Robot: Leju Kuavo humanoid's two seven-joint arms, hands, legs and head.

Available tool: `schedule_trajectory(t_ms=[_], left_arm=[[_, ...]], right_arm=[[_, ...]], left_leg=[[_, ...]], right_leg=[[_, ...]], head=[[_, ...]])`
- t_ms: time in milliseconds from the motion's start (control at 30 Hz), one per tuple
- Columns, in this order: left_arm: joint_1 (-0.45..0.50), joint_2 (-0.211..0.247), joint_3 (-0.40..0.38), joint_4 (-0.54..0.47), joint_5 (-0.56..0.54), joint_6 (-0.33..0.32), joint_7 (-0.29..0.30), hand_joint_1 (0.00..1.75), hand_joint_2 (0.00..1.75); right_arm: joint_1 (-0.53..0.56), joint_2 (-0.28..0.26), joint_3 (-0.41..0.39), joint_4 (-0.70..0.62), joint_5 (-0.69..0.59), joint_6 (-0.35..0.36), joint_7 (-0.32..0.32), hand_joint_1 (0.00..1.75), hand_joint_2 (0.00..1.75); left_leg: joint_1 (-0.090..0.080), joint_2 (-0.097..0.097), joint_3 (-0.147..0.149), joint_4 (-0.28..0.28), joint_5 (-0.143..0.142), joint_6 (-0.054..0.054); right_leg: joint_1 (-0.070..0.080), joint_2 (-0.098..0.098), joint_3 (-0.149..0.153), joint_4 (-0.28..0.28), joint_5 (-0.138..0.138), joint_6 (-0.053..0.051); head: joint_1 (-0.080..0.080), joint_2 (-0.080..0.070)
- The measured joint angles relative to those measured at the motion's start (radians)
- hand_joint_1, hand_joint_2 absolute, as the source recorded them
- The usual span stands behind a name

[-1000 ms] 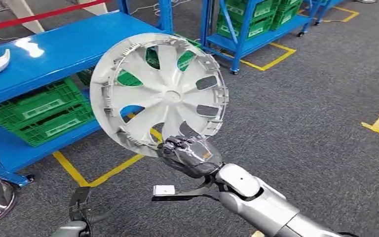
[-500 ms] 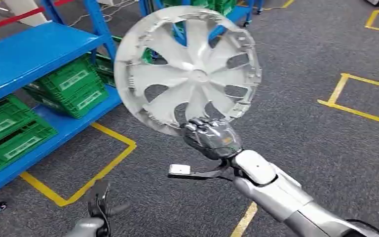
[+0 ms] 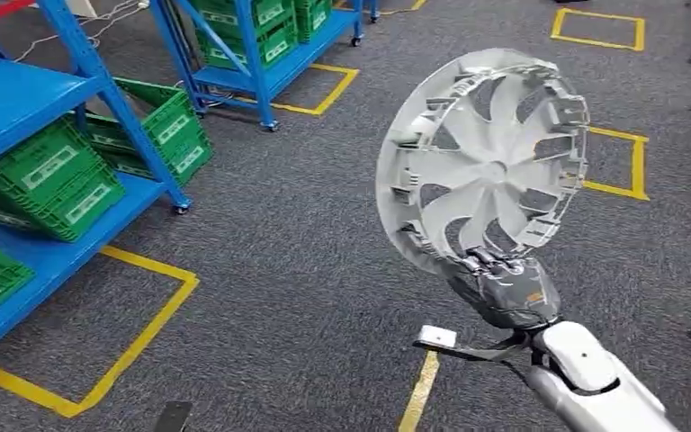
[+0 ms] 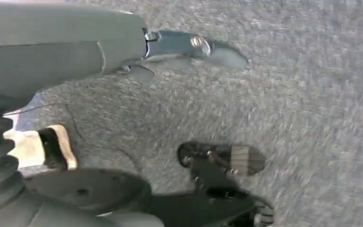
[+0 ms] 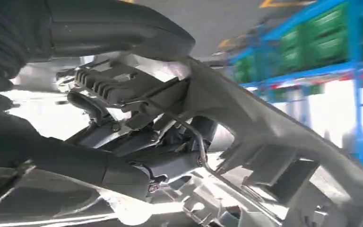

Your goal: Take the parts from the cabinet and place them on the table.

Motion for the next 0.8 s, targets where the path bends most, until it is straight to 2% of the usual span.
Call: schedule_trajectory(t_ms=[33, 67, 100, 133, 167, 200, 233, 267, 367, 400, 433, 467, 500, 533, 567, 600, 633, 667, 700, 733, 767, 800], left_arm=[[0.002, 0.0, 0.0, 0.0, 0.0, 0.0, -0.002, 0.0, 1.75], [0.003, 0.0, -0.001, 0.0, 0.0, 0.0, -0.003, 0.0, 1.75], [0.002, -0.002, -0.001, 0.0, 0.0, 0.0, -0.003, 0.0, 1.75], [0.001, -0.003, -0.002, 0.0, 0.0, 0.0, -0.003, 0.0, 1.75], [0.0, -0.004, -0.002, 0.0, 0.0, 0.0, -0.005, 0.0, 1.75], [-0.001, -0.005, -0.003, 0.0, 0.0, 0.0, -0.007, 0.0, 1.75], [-0.003, -0.002, -0.003, 0.0, -0.002, 0.001, -0.009, 0.0, 1.75], [-0.003, -0.005, -0.005, 0.0, -0.006, 0.001, -0.011, 0.0, 1.75], [-0.011, -0.007, -0.006, 0.0, -0.008, 0.002, -0.012, 0.0, 1.75], [-0.013, -0.008, -0.007, 0.0, -0.011, 0.002, -0.013, 0.0, 1.75], [-0.014, -0.01, -0.008, 0.0, -0.014, 0.002, -0.012, 0.0, 1.75], [-0.014, -0.011, -0.009, 0.0, -0.015, 0.002, -0.012, 0.0, 1.75], [-0.013, -0.012, -0.009, 0.0, -0.015, 0.002, -0.012, 0.0, 1.75], [-0.011, -0.013, -0.01, 0.0, -0.015, 0.002, -0.012, 0.0, 1.75], [-0.009, -0.014, -0.011, 0.0, -0.015, 0.003, -0.009, 0.0, 1.75], [-0.009, -0.015, -0.011, 0.0, -0.015, 0.003, -0.009, 0.0, 1.75], [-0.009, -0.015, -0.012, 0.0, -0.013, 0.003, -0.008, 0.0, 1.75], [-0.009, -0.015, -0.012, 0.0, -0.01, 0.003, -0.006, 0.0, 1.75], [-0.009, -0.014, -0.012, 0.0, -0.008, 0.003, -0.005, 0.0, 1.75], [-0.008, -0.008, -0.011, 0.0, -0.006, 0.003, -0.003, 0.0, 1.75], [-0.006, -0.009, -0.012, 0.0, -0.005, 0.003, -0.003, 0.0, 1.75], [-0.008, -0.01, -0.012, 0.0, -0.003, 0.003, -0.001, 0.0, 1.75]], right_arm=[[0.018, -0.007, -0.014, -0.016, 0.002, 0.0, 0.002, 1.75, 1.75], [0.035, -0.014, -0.028, -0.026, 0.002, 0.001, 0.002, 1.75, 1.75], [0.047, -0.02, -0.037, -0.036, 0.003, 0.002, 0.002, 1.75, 1.75], [0.054, -0.026, -0.045, -0.044, 0.003, 0.002, 0.002, 1.75, 1.75], [0.058, -0.03, -0.052, -0.053, 0.003, 0.003, 0.002, 1.75, 1.75], [0.06, -0.033, -0.055, -0.06, 0.003, 0.003, 0.002, 1.75, 1.75], [0.06, -0.033, -0.061, -0.065, 0.002, 0.005, 0.003, 1.75, 1.75], [0.064, -0.035, -0.07, -0.074, 0.002, 0.006, 0.003, 1.75, 1.75], [0.087, -0.044, -0.088, -0.087, 0.003, 0.005, 0.003, 1.75, 1.75], [0.097, -0.047, -0.095, -0.096, 0.005, 0.006, 0.003, 1.75, 1.75], [0.099, -0.047, -0.101, -0.103, 0.007, 0.008, 0.007, 1.75, 1.75], [0.101, -0.047, -0.106, -0.108, 0.011, 0.009, 0.012, 1.75, 1.75], [0.105, -0.047, -0.113, -0.111, 0.016, 0.009, 0.017, 1.75, 1.75], [0.111, -0.047, -0.118, -0.115, 0.018, 0.01, 0.018, 1.75, 1.75], [0.119, -0.047, -0.122, -0.119, 0.024, 0.01, 0.017, 1.75, 1.75], [0.126, -0.047, -0.126, -0.123, 0.029, 0.01, 0.018, 1.75, 1.75], [0.129, -0.047, -0.129, -0.126, 0.036, 0.011, 0.02, 1.75, 1.75], [0.13, -0.047, -0.13, -0.128, 0.041, 0.013, 0.02, 1.75, 1.75], [0.131, -0.047, -0.131, -0.132, 0.046, 0.016, 0.02, 1.75, 1.75], [0.131, -0.044, -0.131, -0.133, 0.05, 0.017, 0.02, 1.75, 1.75], [0.127, -0.043, -0.131, -0.133, 0.055, 0.019, 0.02, 1.75, 1.75], [0.129, -0.043, -0.134, -0.135, 0.056, 0.02, 0.02, 1.75, 1.75]], left_leg=[[0.001, 0.013, 0.0, 0.0, 0.0, 0.0], [0.002, 0.026, -0.001, 0.002, -0.002, -0.002], [0.004, 0.039, 0.0, 0.003, -0.003, -0.004], [0.006, 0.054, 0.001, 0.004, -0.006, -0.009], [0.009, 0.067, 0.002, 0.007, -0.01, -0.014], [0.008, 0.079, 0.005, 0.011, -0.015, -0.022], [-0.003, 0.091, 0.005, 0.012, -0.019, -0.031], [-0.002, 0.1, 0.007, 0.014, -0.019, -0.036], [0.0, 0.126, 0.017, 0.012, -0.021, -0.047], [0.005, 0.095, 0.015, 0.022, -0.036, -0.055], [0.006, 0.057, 0.0, 0.059, -0.065, -0.054], [0.005, 0.037, -0.031, 0.133, -0.107, -0.052], [0.003, 0.028, -0.07, 0.222, -0.148, -0.05], [0.001, 0.026, -0.105, 0.298, -0.174, -0.048], [-0.001, 0.024, -0.123, 0.333, -0.175, -0.044], [-0.004, 0.023, -0.119, 0.32, -0.153, -0.037], [-0.008, 0.02, -0.098, 0.266, -0.111, -0.027], [-0.012, 0.009, -0.064, 0.186, -0.063, -0.013], [-0.018, -0.022, -0.026, 0.096, -0.018, 0.003], [-0.018, -0.08, -0.006, 0.054, -0.018, 0.025], [-0.014, -0.079, -0.003, 0.033, -0.015, 0.02], [-0.019, -0.07, 0.002, 0.03, -0.021, 0.013]], right_leg=[[-0.004, -0.002, -0.028, 0.065, -0.022, 0.006], [-0.008, -0.003, -0.036, 0.084, -0.019, 0.013], [-0.011, -0.006, -0.018, 0.055, 0.006, 0.019], [-0.015, -0.015, 0.021, -0.017, 0.045, 0.024], [-0.017, -0.033, 0.072, -0.109, 0.083, 0.029], [-0.018, -0.073, 0.119, -0.193, 0.103, 0.035], [-0.006, -0.097, 0.133, -0.202, 0.086, 0.026], [-0.008, -0.075, 0.129, -0.204, 0.093, 0.005], [-0.007, -0.045, 0.122, -0.2, 0.094, -0.017], [-0.012, -0.038, 0.123, -0.202, 0.097, -0.025], [-0.012, -0.028, 0.123, -0.202, 0.098, -0.033], [-0.011, -0.018, 0.123, -0.202, 0.098, -0.039], [-0.008, -0.006, 0.122, -0.202, 0.099, -0.042], [-0.003, 0.007, 0.123, -0.202, 0.099, -0.045], [0.001, 0.021, 0.123, -0.202, 0.099, -0.046], [0.004, 0.035, 0.124, -0.202, 0.1, -0.047], [0.008, 0.051, 0.124, -0.201, 0.1, -0.047], [0.012, 0.066, 0.124, -0.201, 0.101, -0.049], [0.013, 0.08, 0.124, -0.201, 0.103, -0.05], [0.011, 0.09, 0.121, -0.2, 0.104, -0.047], [0.012, 0.103, 0.117, -0.197, 0.105, -0.045], [0.007, 0.113, 0.111, -0.199, 0.109, -0.038]], head=[[0.0, 0.0], [0.001, 0.0], [0.0, 0.0], [0.0, 0.0], [0.0, 0.0], [0.001, 0.0], [0.004, 0.0], [-0.001, 0.0], [-0.001, 0.0], [-0.002, 0.0], [-0.002, 0.0], [-0.003, 0.0], [-0.002, 0.0], [-0.002, 0.0], [-0.002, 0.0], [-0.002, 0.0], [-0.002, 0.0], [-0.002, 0.0], [-0.002, 0.0], [0.001, 0.0], [0.002, 0.0], [-0.006, 0.0]])
